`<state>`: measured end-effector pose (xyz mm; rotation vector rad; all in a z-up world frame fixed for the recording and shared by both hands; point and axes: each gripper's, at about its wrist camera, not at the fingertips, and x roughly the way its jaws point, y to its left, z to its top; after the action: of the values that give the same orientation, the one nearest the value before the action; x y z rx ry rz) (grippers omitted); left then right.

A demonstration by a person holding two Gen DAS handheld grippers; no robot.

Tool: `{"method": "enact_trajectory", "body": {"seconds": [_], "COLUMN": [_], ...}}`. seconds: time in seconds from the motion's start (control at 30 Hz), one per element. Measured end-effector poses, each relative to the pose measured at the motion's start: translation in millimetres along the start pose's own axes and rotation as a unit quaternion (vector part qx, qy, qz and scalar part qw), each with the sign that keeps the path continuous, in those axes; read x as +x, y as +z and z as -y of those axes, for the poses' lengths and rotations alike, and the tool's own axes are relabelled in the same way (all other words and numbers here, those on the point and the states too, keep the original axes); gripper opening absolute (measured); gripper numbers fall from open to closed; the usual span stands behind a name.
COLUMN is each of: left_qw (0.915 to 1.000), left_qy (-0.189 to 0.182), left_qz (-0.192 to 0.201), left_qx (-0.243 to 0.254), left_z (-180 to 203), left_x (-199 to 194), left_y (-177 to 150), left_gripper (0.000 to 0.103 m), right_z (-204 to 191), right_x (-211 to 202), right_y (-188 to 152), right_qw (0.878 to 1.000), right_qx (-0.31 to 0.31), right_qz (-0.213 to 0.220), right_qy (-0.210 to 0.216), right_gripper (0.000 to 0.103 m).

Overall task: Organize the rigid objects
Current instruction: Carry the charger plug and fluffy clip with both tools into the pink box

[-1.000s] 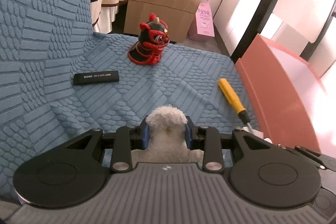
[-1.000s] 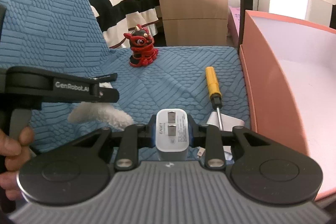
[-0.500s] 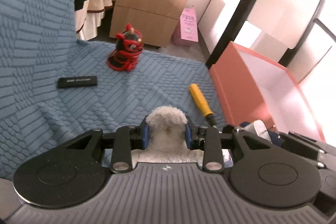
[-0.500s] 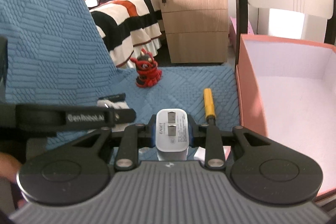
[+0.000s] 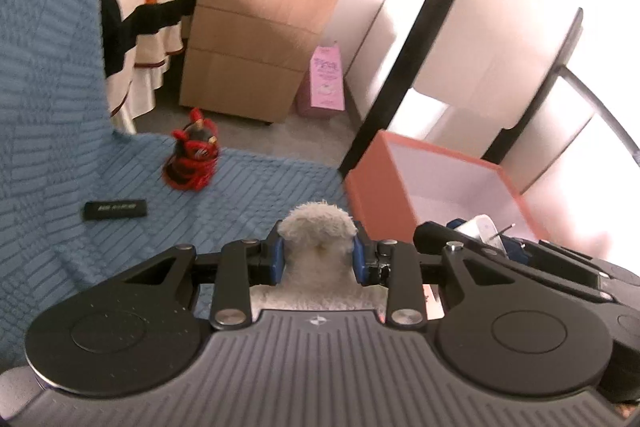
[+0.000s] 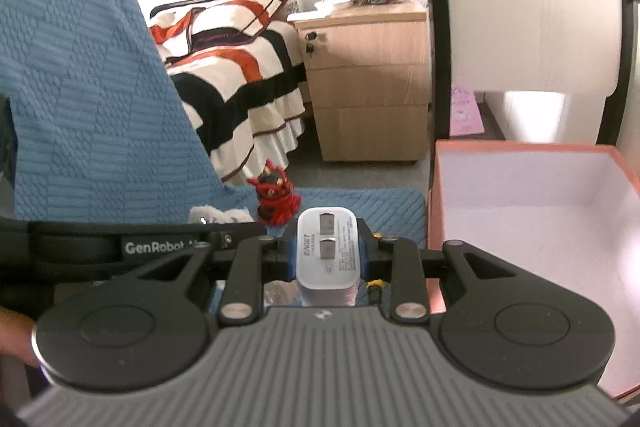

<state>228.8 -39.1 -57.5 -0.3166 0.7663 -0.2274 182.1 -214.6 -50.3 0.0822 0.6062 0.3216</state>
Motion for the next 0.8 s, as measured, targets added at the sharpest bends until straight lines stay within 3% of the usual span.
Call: {"method": "enact_trajectory", "body": {"seconds": [0.5,0.8], "left_qw": [0.9981,0.9956], "left_qy": [-0.046,-0.072], "left_qz": [0.024,0.014], "left_qx": [0.034,0.058], "left_z": [78,139], "left_x": [-14,2], "left_y": [45,52], "left_gripper": [0.037,0.037], "right_z": [41,83], "right_x": [-48,-67], "right_y": [44,48], "right_qw": [0.998,0.996], "right_qx": [0.012,0.030], "right_qz": [0.051,0.063], "right_qy": [-0.025,-0.051], "right_gripper": [0.031,0.031]}}
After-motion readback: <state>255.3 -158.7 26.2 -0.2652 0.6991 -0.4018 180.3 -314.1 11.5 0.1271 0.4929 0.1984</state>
